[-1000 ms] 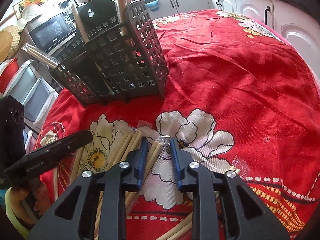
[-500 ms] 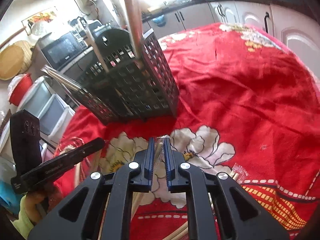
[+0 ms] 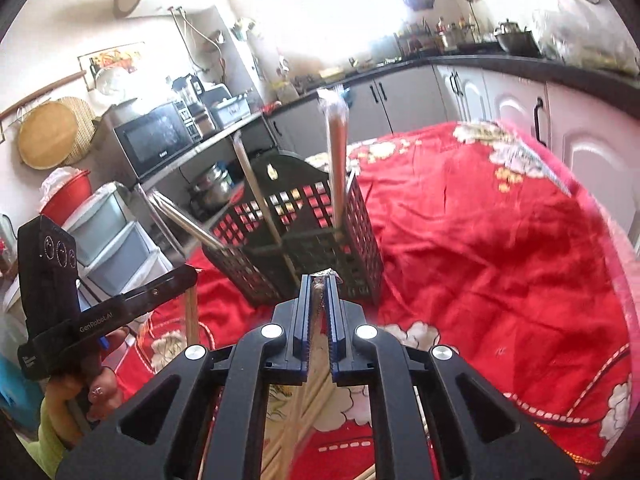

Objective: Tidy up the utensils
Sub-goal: 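Lift the held chopsticks with both tools and carry them over the caddy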

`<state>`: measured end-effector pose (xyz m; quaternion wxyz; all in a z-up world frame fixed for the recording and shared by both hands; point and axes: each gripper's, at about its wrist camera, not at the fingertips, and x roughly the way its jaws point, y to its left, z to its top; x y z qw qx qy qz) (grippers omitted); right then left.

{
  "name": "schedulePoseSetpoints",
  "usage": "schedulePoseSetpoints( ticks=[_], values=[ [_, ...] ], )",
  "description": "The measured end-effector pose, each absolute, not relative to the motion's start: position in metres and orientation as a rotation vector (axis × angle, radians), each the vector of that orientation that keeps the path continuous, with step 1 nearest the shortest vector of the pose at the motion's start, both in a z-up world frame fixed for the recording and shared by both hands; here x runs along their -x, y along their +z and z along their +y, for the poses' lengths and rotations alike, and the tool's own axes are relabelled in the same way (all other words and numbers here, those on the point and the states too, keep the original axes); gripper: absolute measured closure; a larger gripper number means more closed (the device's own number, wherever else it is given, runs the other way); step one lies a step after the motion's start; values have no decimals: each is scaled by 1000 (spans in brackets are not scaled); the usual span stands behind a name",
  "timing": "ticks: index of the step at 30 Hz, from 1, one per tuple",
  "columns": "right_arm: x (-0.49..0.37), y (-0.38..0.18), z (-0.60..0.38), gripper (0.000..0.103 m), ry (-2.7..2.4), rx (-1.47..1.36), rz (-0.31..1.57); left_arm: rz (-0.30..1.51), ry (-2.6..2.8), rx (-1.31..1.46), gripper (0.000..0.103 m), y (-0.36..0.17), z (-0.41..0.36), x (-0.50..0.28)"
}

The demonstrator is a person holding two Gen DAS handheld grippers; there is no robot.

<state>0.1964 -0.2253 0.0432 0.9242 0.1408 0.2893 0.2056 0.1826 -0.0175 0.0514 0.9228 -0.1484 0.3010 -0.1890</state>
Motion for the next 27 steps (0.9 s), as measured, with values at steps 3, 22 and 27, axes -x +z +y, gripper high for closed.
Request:
schedulePoseSetpoints(
  ticks=[3, 22, 27],
  values=[
    [-194, 53, -226, 96, 419, -284, 563, 592, -390, 300, 100, 62, -17, -182],
    [-190, 111, -209, 97, 428, -215, 399, 461, -410, 280, 100, 115, -12, -183],
    [-195, 123, -203, 97, 424, -198, 361, 443, -419, 279, 100, 124, -13, -186]
  ],
)
